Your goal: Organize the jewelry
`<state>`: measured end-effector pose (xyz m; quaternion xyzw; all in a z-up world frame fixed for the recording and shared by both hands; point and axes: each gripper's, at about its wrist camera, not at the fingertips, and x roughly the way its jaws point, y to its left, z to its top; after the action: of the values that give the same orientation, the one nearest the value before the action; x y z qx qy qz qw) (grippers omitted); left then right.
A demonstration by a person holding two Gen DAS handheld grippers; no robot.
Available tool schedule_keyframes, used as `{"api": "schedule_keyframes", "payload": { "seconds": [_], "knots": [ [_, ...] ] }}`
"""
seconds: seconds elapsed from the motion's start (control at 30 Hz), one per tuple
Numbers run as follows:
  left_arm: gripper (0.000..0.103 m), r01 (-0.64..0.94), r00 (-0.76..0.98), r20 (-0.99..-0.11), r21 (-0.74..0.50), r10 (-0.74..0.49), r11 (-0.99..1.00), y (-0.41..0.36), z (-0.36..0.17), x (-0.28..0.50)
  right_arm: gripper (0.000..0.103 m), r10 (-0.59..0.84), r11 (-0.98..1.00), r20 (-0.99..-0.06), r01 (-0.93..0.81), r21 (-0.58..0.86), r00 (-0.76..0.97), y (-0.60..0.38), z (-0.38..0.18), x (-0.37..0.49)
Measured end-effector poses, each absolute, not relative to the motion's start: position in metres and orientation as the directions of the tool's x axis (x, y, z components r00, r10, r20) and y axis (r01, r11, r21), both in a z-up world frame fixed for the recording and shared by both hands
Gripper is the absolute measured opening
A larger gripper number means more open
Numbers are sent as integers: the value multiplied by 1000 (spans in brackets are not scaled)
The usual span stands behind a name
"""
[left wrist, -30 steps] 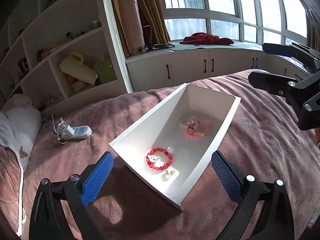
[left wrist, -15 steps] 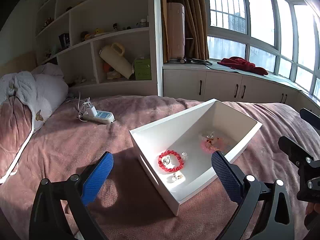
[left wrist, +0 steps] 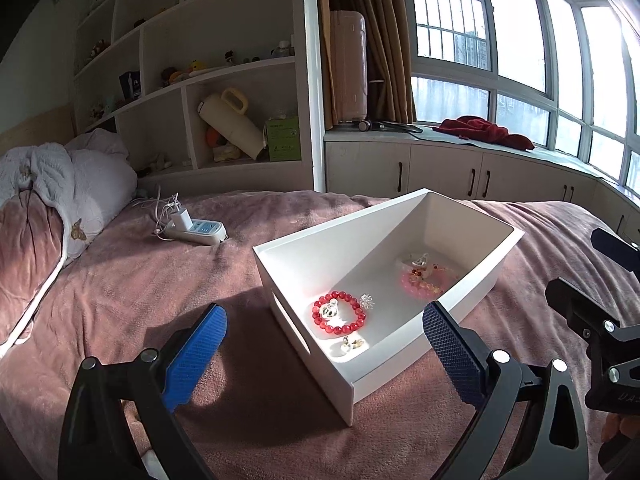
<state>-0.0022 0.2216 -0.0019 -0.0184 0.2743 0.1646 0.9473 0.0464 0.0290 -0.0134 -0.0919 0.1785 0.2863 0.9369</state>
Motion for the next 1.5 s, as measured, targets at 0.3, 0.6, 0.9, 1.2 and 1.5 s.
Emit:
{"api": "schedule_keyframes", "payload": {
  "seconds": [0.3,0.6,0.9,1.2,1.5],
  "knots": [
    [99,-324,796,-531,34,292,945,226,-2,-9,98,509,811,-392,-579,-78,766,36,-14,41],
    [99,-339,794,-532,11,293,941,235,-1,-14,98,512,810,-392,-582,-77,765,39,-14,38],
    [99,-330,797,-530,23,292,944,234,-2,-15,98,509,809,-391,-581,-84,766,39,-14,36],
    [99,-324,799,-524,39,295,945,231,-2,-14,98,510,813,-395,-579,-69,764,37,-15,38],
    [99,-318,799,-526,40,291,947,230,-3,-13,98,509,814,-393,-577,-69,766,36,-15,38]
  ]
}}
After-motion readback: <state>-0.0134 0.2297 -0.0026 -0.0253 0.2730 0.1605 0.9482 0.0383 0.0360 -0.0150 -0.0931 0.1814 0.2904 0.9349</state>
